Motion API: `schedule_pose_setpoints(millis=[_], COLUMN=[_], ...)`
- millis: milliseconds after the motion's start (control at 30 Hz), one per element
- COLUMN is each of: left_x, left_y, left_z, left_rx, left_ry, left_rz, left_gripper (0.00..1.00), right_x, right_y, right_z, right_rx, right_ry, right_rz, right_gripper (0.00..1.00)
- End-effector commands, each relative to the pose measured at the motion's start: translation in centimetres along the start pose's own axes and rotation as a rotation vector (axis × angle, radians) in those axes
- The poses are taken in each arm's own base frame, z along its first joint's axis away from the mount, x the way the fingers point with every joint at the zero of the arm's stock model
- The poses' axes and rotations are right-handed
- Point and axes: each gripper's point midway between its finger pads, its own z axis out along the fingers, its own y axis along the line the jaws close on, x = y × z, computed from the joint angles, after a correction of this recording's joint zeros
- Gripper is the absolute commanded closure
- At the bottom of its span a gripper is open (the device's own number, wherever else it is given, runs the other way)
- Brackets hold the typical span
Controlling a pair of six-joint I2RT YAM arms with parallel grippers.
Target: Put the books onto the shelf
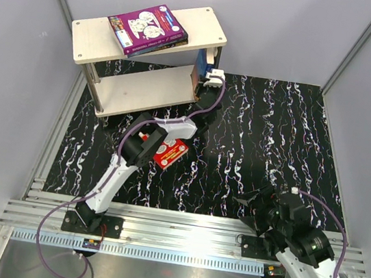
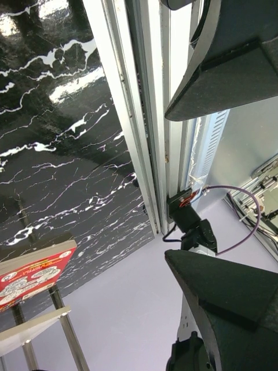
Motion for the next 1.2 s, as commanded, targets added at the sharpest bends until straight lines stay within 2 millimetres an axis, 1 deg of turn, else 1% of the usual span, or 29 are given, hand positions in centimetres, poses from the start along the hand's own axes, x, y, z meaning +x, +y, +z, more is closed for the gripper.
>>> schedule_pose_setpoints(millis=[0,67,100,133,233,267,333,367,400,467,533,633,700,733,767,867,933,967,1067,1167], left_x=[-7.3,-7.7,-7.3,-7.9,-6.7,-7.4,-7.0,-7.0,-7.4,-7.1,-7.3,-6.7,-6.7,-6.3,-6.4,-6.1,-6.0,-5.8,-5.7,-5.8], left_y=[1.1,1.0,1.0,1.0,1.0,0.9,0.9,0.7,0.6,0.4,-0.1,-0.6,-0.9,-0.7,-0.7,-1.3,-1.3,-1.4,-1.5,-1.5], left_z=[0.9,1.2,1.3,1.5,1.9,2.1,2.1,1.9,1.9,2.0,1.9,1.5,1.1,0.8,0.6,0.0,0.0,0.0,-0.3,-0.6], left_rx=[-0.036,-0.045,-0.051,-0.063,-0.098,-0.107,-0.123,-0.124,-0.127,-0.130,-0.124,-0.121,-0.117,-0.127,-0.125,-0.115,-0.114,-0.113,-0.111,-0.108], left_ry=[-0.108,-0.102,-0.094,-0.097,-0.059,-0.063,-0.047,-0.045,-0.049,-0.040,-0.045,-0.036,-0.034,-0.033,-0.036,-0.035,-0.037,-0.035,-0.040,-0.047], left_rz=[-0.202,-0.212,-0.205,-0.212,-0.183,-0.191,-0.184,-0.184,-0.195,-0.184,-0.187,-0.166,-0.167,-0.164,-0.166,-0.165,-0.159,-0.155,-0.144,-0.129], left_gripper=[1.00,1.00,1.00,1.00,1.00,1.00,1.00,1.00,1.00,1.00,1.00,1.00,1.00,1.00,1.00,1.00,0.95,0.86,0.71,0.63], right_x=[0.2,0.2,0.2,0.2,0.2,0.2,0.2,0.2,0.2,0.2,0.2,0.2,0.2,0.2,0.2,0.2,0.2,0.2,0.2,0.2], right_y=[-0.4,-0.6,-0.6,-0.5,-0.6,-0.6,-0.6,-0.7,-0.6,-0.6,-0.5,-0.7,-0.7,-0.9,-0.9,-1.0,-1.0,-1.0,-1.2,-1.1], right_z=[0.1,0.3,0.4,0.4,0.5,0.5,0.6,0.7,0.8,0.9,0.9,1.0,1.0,1.0,1.1,1.1,1.1,1.1,1.1,1.1], right_rx=[0.008,0.011,0.013,0.010,0.014,0.015,0.012,0.015,0.014,0.010,0.008,0.015,0.017,0.019,0.021,0.017,0.018,0.020,0.023,0.020], right_ry=[0.008,0.010,0.010,0.011,0.011,0.012,0.013,0.013,0.014,0.017,0.015,0.018,0.016,0.018,0.017,0.016,0.018,0.016,0.015,0.015], right_rz=[0.019,0.022,0.023,0.024,0.024,0.024,0.025,0.027,0.027,0.031,0.032,0.029,0.030,0.031,0.033,0.037,0.038,0.039,0.038,0.039], right_gripper=[0.00,0.00,0.00,0.00,0.00,0.00,0.00,0.00,0.00,0.00,0.00,0.00,0.00,0.00,0.00,0.00,0.00,0.00,0.00,0.00])
